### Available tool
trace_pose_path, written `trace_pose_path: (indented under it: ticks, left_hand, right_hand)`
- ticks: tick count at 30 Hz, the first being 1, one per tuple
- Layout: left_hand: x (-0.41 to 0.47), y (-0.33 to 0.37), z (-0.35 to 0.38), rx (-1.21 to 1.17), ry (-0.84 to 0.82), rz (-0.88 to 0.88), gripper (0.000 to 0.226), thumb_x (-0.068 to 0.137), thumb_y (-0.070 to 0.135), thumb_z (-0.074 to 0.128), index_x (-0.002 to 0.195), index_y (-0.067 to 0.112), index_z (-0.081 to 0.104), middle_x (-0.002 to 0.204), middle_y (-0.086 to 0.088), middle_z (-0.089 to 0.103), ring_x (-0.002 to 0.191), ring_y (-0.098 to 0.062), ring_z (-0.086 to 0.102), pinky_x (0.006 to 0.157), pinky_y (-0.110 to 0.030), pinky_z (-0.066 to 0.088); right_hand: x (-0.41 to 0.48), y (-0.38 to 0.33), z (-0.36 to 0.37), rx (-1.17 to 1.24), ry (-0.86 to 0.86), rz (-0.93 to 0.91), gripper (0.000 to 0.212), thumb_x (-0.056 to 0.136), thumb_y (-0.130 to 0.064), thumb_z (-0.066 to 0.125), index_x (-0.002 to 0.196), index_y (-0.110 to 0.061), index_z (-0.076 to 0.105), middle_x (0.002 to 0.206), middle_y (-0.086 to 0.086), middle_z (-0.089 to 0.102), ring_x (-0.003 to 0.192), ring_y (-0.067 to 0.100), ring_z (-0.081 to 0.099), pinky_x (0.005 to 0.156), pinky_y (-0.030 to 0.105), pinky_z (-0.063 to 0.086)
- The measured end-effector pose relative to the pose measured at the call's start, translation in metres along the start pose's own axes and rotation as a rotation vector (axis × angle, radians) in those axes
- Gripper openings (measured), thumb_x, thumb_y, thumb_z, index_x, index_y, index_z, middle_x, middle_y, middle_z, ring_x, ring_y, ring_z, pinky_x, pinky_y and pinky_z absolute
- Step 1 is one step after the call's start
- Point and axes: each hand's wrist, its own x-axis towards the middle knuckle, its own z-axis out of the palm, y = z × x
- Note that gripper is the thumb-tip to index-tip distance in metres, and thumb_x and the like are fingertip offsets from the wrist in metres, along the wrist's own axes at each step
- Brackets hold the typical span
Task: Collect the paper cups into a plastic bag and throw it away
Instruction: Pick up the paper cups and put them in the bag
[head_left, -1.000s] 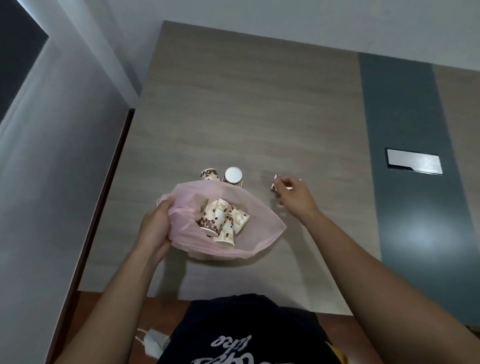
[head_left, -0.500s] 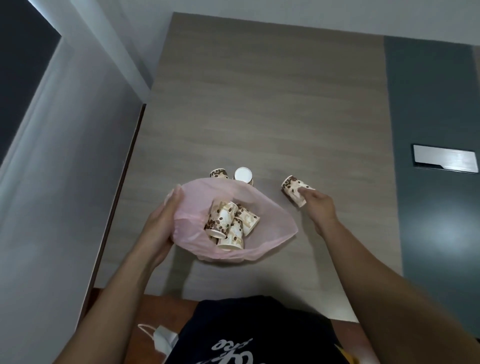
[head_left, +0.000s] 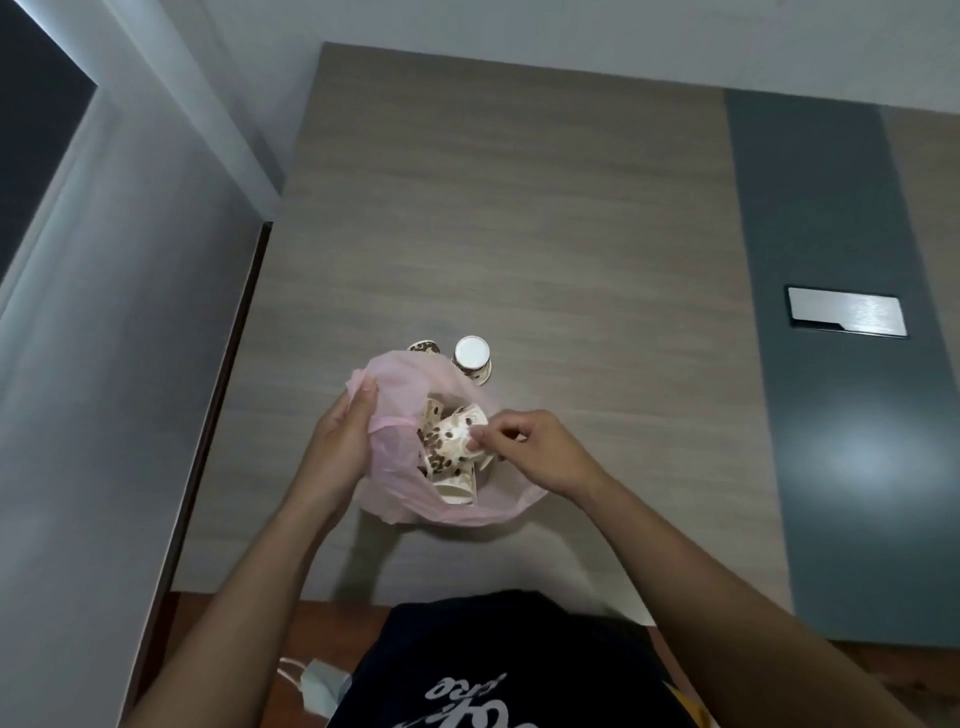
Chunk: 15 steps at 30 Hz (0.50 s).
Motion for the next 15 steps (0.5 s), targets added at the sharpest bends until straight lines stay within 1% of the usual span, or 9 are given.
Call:
trace_pose_path:
  ticks: [3,5,7,9,10,12,13,14,15]
  left_hand:
    - [-0.001,-0.002,0.003,-0.056,-0.014,-0.003,0.057,0.102,0.071,0.058,0.142,0.035,0.076,0.138,0.006,0.082,0.130,-0.018,0.077,0.120,-0.052,0.055]
    - [0.000,-0.005,0.001,-0.099,-0.012,-0.008,0.054,0.102,0.066,0.061,0.142,0.032,0.077,0.138,0.006,0.082,0.131,-0.016,0.077,0.121,-0.049,0.053]
    - [0.000,-0.008,-0.005,-0.131,0.013,-0.016,0.054,0.102,0.061,0.063,0.143,0.029,0.077,0.138,0.005,0.082,0.131,-0.015,0.077,0.122,-0.048,0.053]
    - [0.000,-0.011,-0.013,-0.144,0.052,-0.029,0.053,0.101,0.058,0.064,0.142,0.028,0.078,0.138,0.003,0.082,0.130,-0.017,0.077,0.121,-0.049,0.053]
    - [0.000,-0.013,-0.017,-0.142,0.077,-0.038,0.053,0.100,0.056,0.064,0.142,0.026,0.078,0.139,0.001,0.082,0.131,-0.019,0.077,0.121,-0.051,0.054]
    - [0.001,-0.016,-0.026,-0.131,0.137,-0.049,0.051,0.101,0.050,0.063,0.138,0.021,0.080,0.135,-0.002,0.083,0.127,-0.024,0.078,0.118,-0.054,0.057]
    - [0.002,-0.017,-0.031,-0.124,0.159,-0.047,0.045,0.102,0.047,0.062,0.132,0.021,0.083,0.128,-0.001,0.086,0.122,-0.024,0.081,0.113,-0.053,0.060]
    - [0.001,-0.019,-0.037,-0.117,0.177,-0.046,0.040,0.102,0.046,0.061,0.125,0.023,0.085,0.121,0.001,0.088,0.118,-0.024,0.082,0.107,-0.050,0.063]
    - [0.001,-0.021,-0.041,-0.110,0.193,-0.048,0.037,0.102,0.045,0.061,0.119,0.025,0.087,0.117,0.002,0.088,0.115,-0.024,0.083,0.103,-0.047,0.064]
  right_hand:
    - [0.001,-0.012,0.029,-0.132,-0.076,-0.105,0.015,0.105,-0.029,0.077,0.103,-0.018,0.088,0.103,-0.006,0.085,0.095,0.015,0.077,0.089,0.029,0.058]
    - [0.002,-0.017,0.044,-0.251,-0.114,-0.181,0.014,0.105,-0.023,0.074,0.103,-0.017,0.086,0.102,-0.008,0.083,0.094,0.015,0.074,0.089,0.031,0.057]
    - [0.002,-0.020,0.055,-0.339,-0.139,-0.268,0.013,0.103,-0.013,0.072,0.098,-0.010,0.084,0.098,-0.001,0.082,0.092,0.017,0.071,0.091,0.039,0.058]
    - [0.003,-0.019,0.063,-0.388,-0.167,-0.311,0.014,0.102,-0.009,0.072,0.098,-0.004,0.085,0.105,0.010,0.083,0.100,0.024,0.073,0.097,0.043,0.057]
    - [0.003,-0.017,0.064,-0.409,-0.180,-0.312,0.016,0.102,-0.011,0.072,0.103,-0.004,0.086,0.116,0.011,0.083,0.110,0.024,0.073,0.104,0.039,0.056]
    - [0.002,-0.017,0.064,-0.431,-0.196,-0.281,0.020,0.106,-0.021,0.072,0.110,-0.012,0.089,0.139,0.005,0.078,0.131,0.016,0.067,0.114,0.028,0.049]
    - [0.002,-0.018,0.063,-0.417,-0.185,-0.246,0.021,0.107,-0.027,0.071,0.108,-0.017,0.090,0.141,0.000,0.077,0.132,0.012,0.067,0.114,0.026,0.049]
    - [0.003,-0.022,0.061,-0.386,-0.158,-0.206,0.024,0.108,-0.031,0.069,0.102,-0.021,0.090,0.135,-0.004,0.079,0.127,0.009,0.071,0.110,0.028,0.053]
    - [0.006,-0.025,0.057,-0.347,-0.111,-0.170,0.028,0.109,-0.035,0.067,0.095,-0.023,0.088,0.123,-0.008,0.082,0.115,0.009,0.075,0.105,0.031,0.057]
